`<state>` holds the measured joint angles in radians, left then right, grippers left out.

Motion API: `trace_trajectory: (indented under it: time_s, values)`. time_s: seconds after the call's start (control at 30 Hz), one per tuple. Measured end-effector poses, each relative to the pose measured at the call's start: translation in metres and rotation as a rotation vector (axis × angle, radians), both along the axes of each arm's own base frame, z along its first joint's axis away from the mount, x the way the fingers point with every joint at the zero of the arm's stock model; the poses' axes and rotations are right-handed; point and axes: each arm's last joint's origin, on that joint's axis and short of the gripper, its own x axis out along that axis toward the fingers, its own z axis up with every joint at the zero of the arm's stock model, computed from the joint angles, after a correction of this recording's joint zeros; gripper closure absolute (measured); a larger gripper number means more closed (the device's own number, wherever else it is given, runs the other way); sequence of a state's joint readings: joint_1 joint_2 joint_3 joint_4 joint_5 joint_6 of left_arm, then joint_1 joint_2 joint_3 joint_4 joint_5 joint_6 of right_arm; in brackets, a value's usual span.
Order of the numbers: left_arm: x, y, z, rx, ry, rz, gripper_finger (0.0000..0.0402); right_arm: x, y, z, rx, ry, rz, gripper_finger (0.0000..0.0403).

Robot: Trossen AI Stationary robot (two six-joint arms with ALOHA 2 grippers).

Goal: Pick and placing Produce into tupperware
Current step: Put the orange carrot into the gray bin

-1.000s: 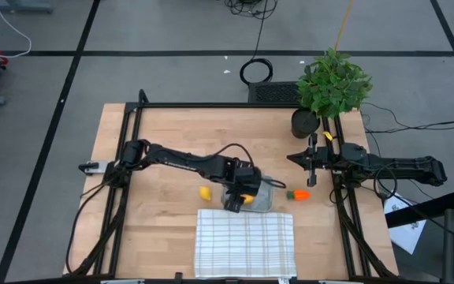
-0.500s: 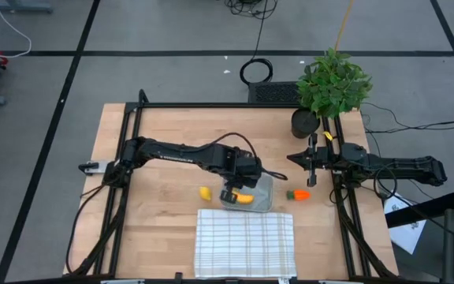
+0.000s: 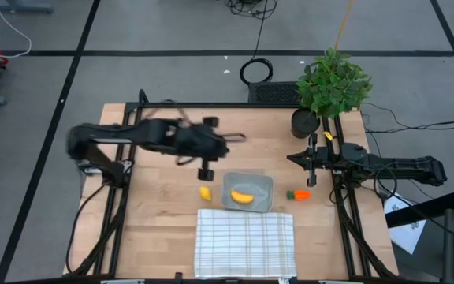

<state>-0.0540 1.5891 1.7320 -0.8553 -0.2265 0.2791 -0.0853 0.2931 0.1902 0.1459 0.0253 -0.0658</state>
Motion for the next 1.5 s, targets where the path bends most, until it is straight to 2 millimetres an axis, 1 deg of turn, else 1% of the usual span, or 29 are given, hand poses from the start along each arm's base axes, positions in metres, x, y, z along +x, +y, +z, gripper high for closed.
trace_trajectory:
  time_s: [0.07, 0.13, 0.27, 0.33, 0.4, 0.47, 0.57, 0.63, 0.73, 0.83, 1.0, 1.17, 1.33, 1.5]
  values:
    - [-0.018, 0.005, -0.001, -0.022, -0.076, 0.006, 0.0401, 0.0, 0.0, 0.0, 0.0, -0.001, 0.0, 0.0403]
    - [-0.031, 0.01, -0.011, -0.061, -0.157, 0.015, 0.0401, 0.0, 0.0, 0.0, 0.0, -0.001, 0.0, 0.0403]
    - [-0.051, 0.02, -0.047, -0.133, -0.271, 0.009, 0.0401, 0.0, 0.0, 0.001, 0.0, -0.005, 0.0, 0.0403]
    - [-0.062, 0.024, -0.07, -0.141, -0.288, 0.029, 0.0401, 0.0, 0.0, 0.0, 0.0, -0.005, 0.0, 0.0403]
    - [-0.072, 0.025, -0.087, -0.145, -0.343, 0.035, 0.0401, 0.0, 0.0, 0.0, 0.001, -0.001, 0.0, 0.0403]
    - [-0.087, 0.025, -0.1, -0.152, -0.398, 0.032, 0.0401, 0.0, 0.0, 0.0, 0.007, -0.001, 0.0, 0.0403]
    - [-0.111, 0.022, -0.114, -0.16, -0.495, 0.021, 0.0401, 0.0, 0.0, 0.0, 0.024, -0.003, -0.001, 0.0403]
    - [-0.123, 0.023, -0.126, -0.167, -0.549, 0.041, 0.0402, 0.0, 0.0, 0.0, 0.027, -0.003, 0.0, 0.0403]
    - [-0.137, 0.026, -0.148, -0.149, -0.529, 0.099, 0.0402, 0.0, 0.0, 0.0, 0.027, -0.002, 0.0, 0.0403]
    - [-0.151, 0.028, -0.164, -0.134, -0.537, 0.133, 0.0402, 0.0, 0.0, 0.0, 0.027, -0.001, 0.0, 0.0403]
    - [-0.171, 0.027, -0.184, -0.137, -0.604, 0.098, 0.0402, 0.001, 0.0, 0.0, 0.035, 0.0, 0.0, 0.0403]
    - [-0.184, 0.025, -0.2, -0.149, -0.611, 0.073, 0.0401, 0.001, 0.0, -0.001, 0.038, 0.006, 0.0, 0.0403]
    - [-0.188, 0.024, -0.208, -0.147, -0.596, 0.041, 0.0401, 0.001, 0.0, -0.006, 0.052, 0.012, 0.0, 0.0403]
    - [-0.188, 0.024, -0.208, -0.139, -0.593, 0.037, 0.0394, 0.001, 0.0, -0.015, 0.054, 0.037, 0.001, 0.0403]
